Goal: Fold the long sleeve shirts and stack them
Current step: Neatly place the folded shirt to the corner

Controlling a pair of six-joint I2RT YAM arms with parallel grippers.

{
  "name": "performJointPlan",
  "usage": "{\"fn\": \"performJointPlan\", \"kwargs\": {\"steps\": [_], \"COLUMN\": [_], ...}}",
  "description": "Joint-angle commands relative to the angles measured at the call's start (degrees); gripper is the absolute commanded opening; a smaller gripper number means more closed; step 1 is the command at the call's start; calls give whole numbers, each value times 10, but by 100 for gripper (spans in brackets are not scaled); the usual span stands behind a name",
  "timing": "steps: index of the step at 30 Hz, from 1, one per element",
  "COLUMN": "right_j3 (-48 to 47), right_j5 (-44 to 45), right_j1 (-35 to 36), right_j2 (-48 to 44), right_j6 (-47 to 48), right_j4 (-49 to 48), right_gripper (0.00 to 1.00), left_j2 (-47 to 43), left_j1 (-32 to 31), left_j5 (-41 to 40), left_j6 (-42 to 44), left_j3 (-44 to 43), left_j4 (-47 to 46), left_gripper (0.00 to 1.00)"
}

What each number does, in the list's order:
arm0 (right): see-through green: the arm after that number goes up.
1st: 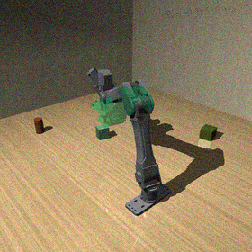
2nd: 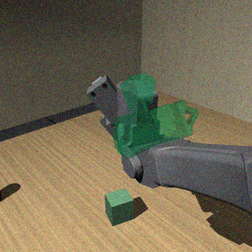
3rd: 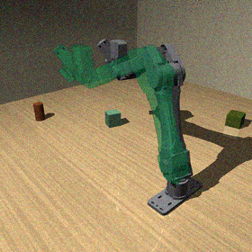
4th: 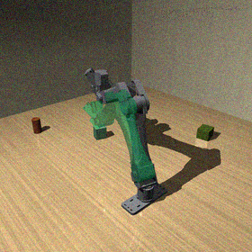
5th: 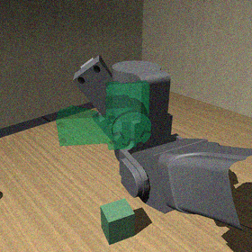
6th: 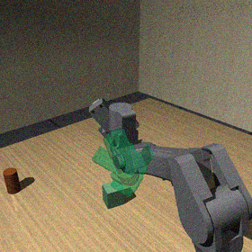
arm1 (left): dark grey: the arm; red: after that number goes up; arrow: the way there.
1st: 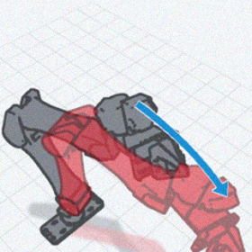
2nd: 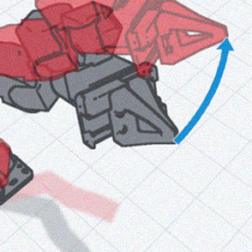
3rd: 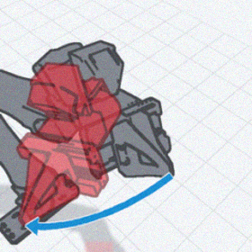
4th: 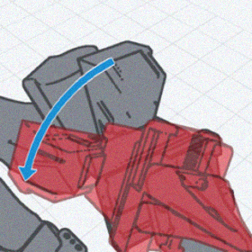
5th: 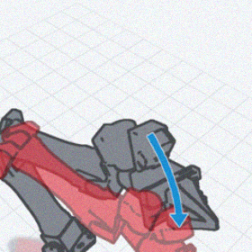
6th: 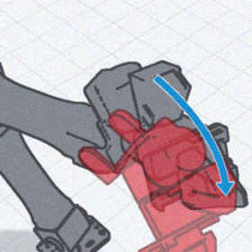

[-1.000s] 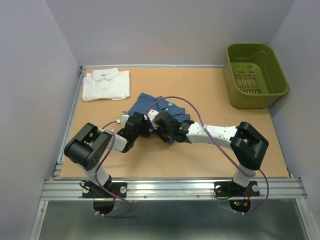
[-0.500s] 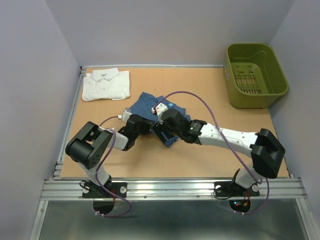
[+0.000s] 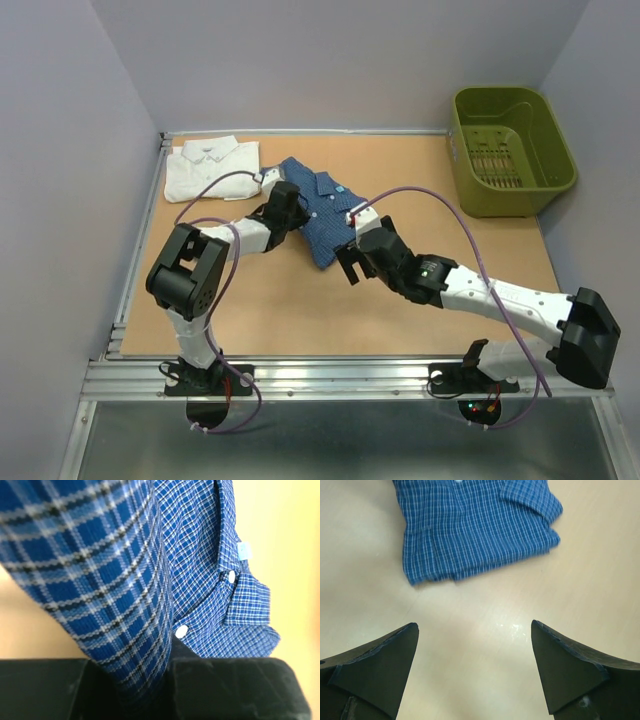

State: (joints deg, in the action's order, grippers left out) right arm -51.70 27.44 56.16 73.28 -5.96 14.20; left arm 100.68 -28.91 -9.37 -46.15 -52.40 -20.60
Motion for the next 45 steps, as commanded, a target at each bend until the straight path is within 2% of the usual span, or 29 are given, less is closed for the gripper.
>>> {"fn": "performJointPlan", "kwargs": {"steps": [1, 10, 14, 23, 31, 34, 37, 38, 39, 41, 43, 45], "right_j3": [17, 20, 22, 27, 13, 12, 10, 8, 8, 6, 6, 7], "right_j5": [31, 43, 45, 43, 40, 42, 39, 39, 38, 38, 40, 44], "right_j1": [-4, -4, -5, -4, -4, -4, -4, -4, -5, -5, -4, -4], "right_j2": [-31, -38, -37, -29, -15, -16, -21, -21, -19, -16, -14, -13], "right_j6": [-20, -5, -3, 8, 10, 11, 4, 2, 2, -1, 0, 2], "right_j4": [-13, -13, -13, -12, -9, -7, -5, -5, -4, -3, -2, 0], "right_gripper": [98, 98, 98, 98, 98, 98, 98, 98, 98, 98, 98, 98], "left_j2": [24, 89, 117, 175, 234, 239, 203, 185, 166, 123, 109, 100], "left_j1": [18, 53, 62, 89, 130, 169, 215, 247, 262, 299, 308, 311], "left_j5": [-58, -108, -95, -65, -44, 8, 90, 146, 166, 197, 194, 173], "left_j6": [147, 311, 352, 390, 424, 381, 242, 200, 101, 12, -64, -89], "left_j3": [-90, -261, -301, -401, -556, -612, -583, -551, -459, -373, -287, -229], "left_j4": [98, 152, 157, 175, 205, 205, 169, 99, 45, -96, -157, -217], "left_gripper": [0, 0, 0, 0, 0, 0, 0, 0, 0, 0, 0, 0]}}
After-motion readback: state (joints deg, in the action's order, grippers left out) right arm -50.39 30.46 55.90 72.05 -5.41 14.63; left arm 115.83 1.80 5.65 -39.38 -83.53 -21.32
